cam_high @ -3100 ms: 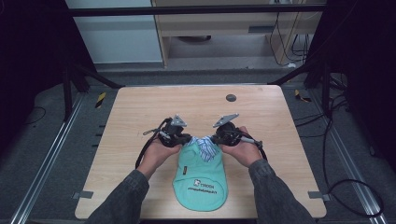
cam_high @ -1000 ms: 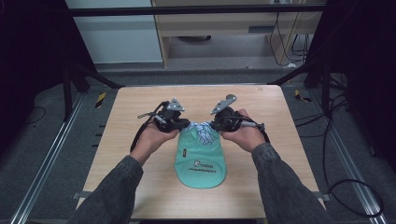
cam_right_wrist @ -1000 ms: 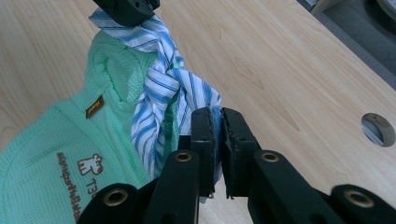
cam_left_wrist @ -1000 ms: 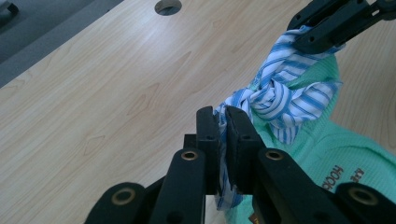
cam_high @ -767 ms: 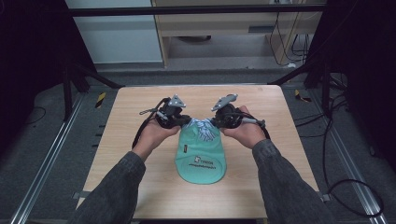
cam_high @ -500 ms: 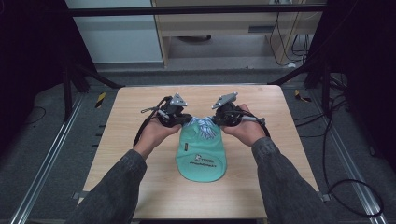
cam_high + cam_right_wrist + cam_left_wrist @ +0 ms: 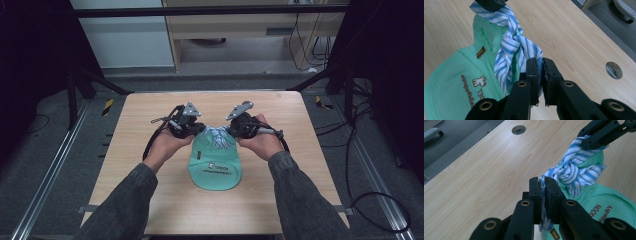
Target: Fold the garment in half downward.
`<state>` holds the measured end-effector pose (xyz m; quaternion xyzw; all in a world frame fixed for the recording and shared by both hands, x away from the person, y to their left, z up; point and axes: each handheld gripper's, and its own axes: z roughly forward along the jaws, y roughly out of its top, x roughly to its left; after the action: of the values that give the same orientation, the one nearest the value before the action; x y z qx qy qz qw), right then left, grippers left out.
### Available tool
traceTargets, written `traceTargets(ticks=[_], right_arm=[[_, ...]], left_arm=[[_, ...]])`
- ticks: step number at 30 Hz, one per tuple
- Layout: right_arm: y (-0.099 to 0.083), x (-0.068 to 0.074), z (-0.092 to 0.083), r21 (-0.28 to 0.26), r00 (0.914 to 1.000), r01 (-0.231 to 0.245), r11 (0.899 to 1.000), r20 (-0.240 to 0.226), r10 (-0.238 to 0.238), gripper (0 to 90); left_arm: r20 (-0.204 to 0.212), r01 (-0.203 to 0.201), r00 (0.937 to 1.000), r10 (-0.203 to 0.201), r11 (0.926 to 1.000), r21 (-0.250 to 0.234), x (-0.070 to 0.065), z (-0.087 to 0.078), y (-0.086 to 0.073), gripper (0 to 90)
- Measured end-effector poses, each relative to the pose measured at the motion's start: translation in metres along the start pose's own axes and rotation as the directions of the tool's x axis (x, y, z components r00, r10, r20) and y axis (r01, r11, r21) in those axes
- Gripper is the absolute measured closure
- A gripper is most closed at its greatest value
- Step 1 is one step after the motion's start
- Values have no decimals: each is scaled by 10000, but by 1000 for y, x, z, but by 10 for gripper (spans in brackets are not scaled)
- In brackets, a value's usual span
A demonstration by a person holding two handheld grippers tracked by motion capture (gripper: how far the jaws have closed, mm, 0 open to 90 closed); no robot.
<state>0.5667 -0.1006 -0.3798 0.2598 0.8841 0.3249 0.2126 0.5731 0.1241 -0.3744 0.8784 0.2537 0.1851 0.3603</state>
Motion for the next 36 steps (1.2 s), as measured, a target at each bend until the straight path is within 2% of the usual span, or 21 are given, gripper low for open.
traceTargets(ticks=[4, 7, 9, 11, 13, 15, 18, 22, 26, 36], right_arm=[[0, 10, -5, -36, 9998, 158, 9999, 119, -158, 842], [1, 13, -4, -48, 9998, 175, 9998, 119, -175, 841], [1, 10, 0, 44, 9998, 185, 9998, 116, -186, 841], [1, 4, 4, 65, 9999, 83, 9999, 149, -84, 841], [2, -1, 6, 58, 9998, -28, 10000, 174, 27, 841], [2, -1, 7, 53, 9998, -16, 10000, 210, 15, 841], [-1, 6, 5, 31, 9993, 221, 9998, 301, -222, 841], [-10, 18, 2, -119, 9988, 365, 9993, 333, -361, 840], [-19, 30, -2, -333, 9977, 599, 9976, 346, -588, 840], [-27, 39, -6, -373, 9959, 871, 9955, 279, -861, 838]], left_arm=[[-317, -240, 9992, 238, 9997, -37, -9, -4, -6, 849], [-255, -87, 9996, 85, 10000, -44, -5, 0, -7, 849], [-184, 2, 9998, -2, 10000, -28, 0, 3, -6, 848], [-105, 280, 9995, -282, 9995, -167, 5, 7, -5, 848], [-124, 291, 9995, -293, 9994, -159, 6, 9, -4, 849], [-154, 141, 9998, -143, 9999, -96, 3, 9, -4, 849], [-261, -127, 9996, 125, 9999, -103, -5, 5, -9, 849], [-298, -4, 9996, -8, 9992, -396, -17, -1, -17, 848], [-290, -186, 9994, 173, 9989, -435, -25, -4, -25, 848], [-74, -108, 9999, 104, 9984, -547, -32, -8, -33, 848]])
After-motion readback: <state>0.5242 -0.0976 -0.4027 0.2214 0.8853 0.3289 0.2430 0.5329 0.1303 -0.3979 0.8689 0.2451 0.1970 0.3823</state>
